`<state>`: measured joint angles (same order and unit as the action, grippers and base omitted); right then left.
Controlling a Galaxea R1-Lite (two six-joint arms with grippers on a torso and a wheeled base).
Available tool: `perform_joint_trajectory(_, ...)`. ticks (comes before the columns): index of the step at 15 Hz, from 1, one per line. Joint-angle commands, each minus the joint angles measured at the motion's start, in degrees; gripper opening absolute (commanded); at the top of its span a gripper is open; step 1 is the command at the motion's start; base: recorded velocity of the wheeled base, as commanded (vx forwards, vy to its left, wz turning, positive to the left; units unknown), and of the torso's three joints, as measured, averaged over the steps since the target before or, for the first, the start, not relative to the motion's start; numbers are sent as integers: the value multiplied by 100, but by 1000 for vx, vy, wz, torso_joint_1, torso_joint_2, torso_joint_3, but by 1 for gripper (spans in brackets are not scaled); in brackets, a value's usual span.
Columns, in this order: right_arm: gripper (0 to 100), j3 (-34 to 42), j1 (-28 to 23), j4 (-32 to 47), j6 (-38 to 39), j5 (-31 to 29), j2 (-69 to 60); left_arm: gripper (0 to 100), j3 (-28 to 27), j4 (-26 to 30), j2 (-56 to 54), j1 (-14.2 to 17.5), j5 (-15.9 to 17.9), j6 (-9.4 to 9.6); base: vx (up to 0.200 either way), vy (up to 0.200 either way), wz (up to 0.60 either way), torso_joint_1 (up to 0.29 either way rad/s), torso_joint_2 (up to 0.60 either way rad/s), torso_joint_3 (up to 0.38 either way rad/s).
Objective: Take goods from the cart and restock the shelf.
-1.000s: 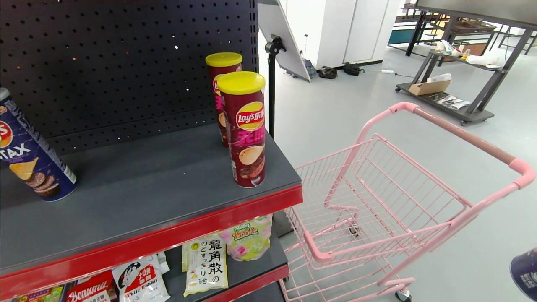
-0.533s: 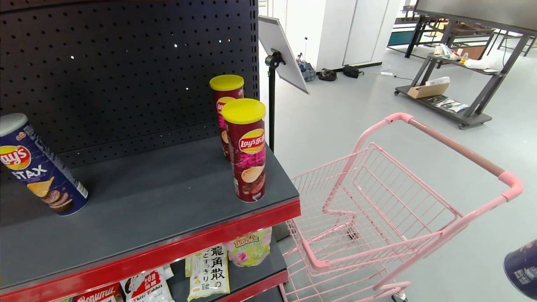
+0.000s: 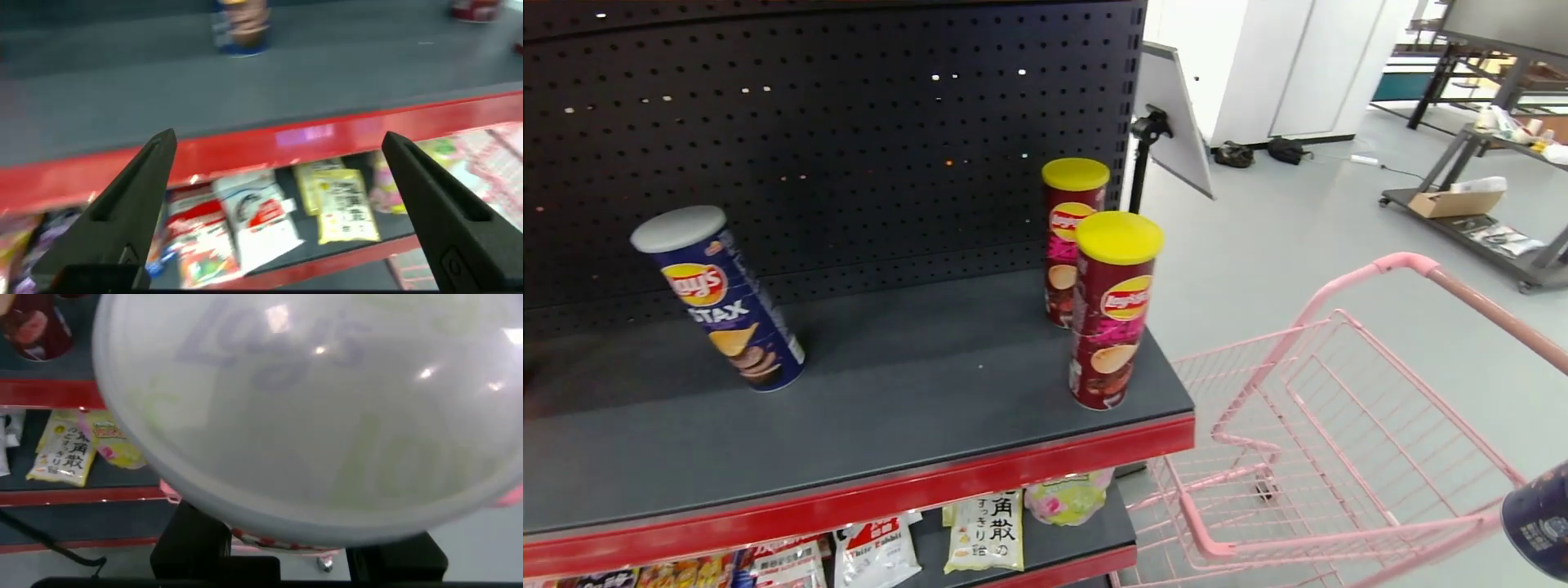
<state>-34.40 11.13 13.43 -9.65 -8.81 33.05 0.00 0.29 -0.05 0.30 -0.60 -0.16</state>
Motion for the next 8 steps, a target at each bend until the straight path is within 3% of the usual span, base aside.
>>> perform_joint_trajectory(1, 0, 21, 3, 1, -1, 2, 17, 100, 0, -3, 5, 5, -2, -2, 0, 0, 600, 2, -7, -2)
perform_joint_trajectory(4, 0, 100, -6, 54, -1, -6, -44, 100, 0, 6, 5, -4, -2, -2, 0, 0, 600, 4, -2, 2)
perform_joint_trajectory(8, 0, 584, 47, -16, 43, 126, -809, 100, 0, 6, 5, 5, -2, -2, 0, 0, 0, 0, 0, 0)
